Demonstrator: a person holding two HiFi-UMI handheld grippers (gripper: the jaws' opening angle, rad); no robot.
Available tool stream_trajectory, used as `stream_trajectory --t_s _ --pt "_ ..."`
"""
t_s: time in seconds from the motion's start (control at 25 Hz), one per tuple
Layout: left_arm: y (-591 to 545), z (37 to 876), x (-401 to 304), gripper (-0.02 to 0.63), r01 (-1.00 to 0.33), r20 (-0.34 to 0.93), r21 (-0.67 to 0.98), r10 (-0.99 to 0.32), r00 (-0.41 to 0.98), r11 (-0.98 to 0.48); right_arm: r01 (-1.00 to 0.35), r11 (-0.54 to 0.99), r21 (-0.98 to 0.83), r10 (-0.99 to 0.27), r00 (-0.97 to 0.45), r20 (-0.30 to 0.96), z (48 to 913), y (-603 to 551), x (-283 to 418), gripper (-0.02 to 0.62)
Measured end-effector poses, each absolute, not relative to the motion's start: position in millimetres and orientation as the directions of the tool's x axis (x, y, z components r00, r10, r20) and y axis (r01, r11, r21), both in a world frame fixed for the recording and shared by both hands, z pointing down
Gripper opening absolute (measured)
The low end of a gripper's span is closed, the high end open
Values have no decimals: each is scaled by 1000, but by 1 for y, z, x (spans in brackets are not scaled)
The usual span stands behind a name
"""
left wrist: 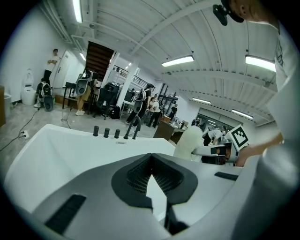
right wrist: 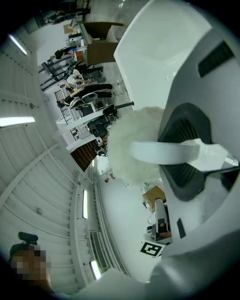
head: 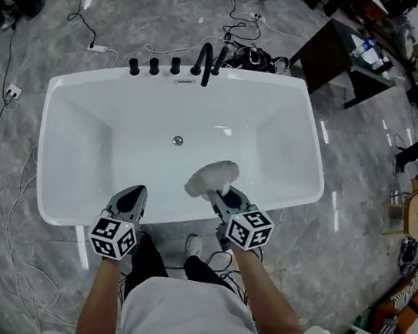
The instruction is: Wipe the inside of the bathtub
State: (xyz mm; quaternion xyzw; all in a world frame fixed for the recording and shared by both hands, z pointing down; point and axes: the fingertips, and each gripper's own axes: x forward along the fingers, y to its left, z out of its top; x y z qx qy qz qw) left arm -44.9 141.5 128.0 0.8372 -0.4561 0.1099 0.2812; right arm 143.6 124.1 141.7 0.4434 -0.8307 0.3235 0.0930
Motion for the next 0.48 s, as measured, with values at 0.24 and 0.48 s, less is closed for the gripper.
stream_trajectory --t_s 0.24,0.48 --pt "177 97 22 6 -831 429 326 -713 554 -450 -780 423 -461 -703 -604 377 106 162 205 92" --pt "210 75 52 6 -865 414 270 -760 502 -424 -765 492 -415 -686 -634 355 91 186 231 92"
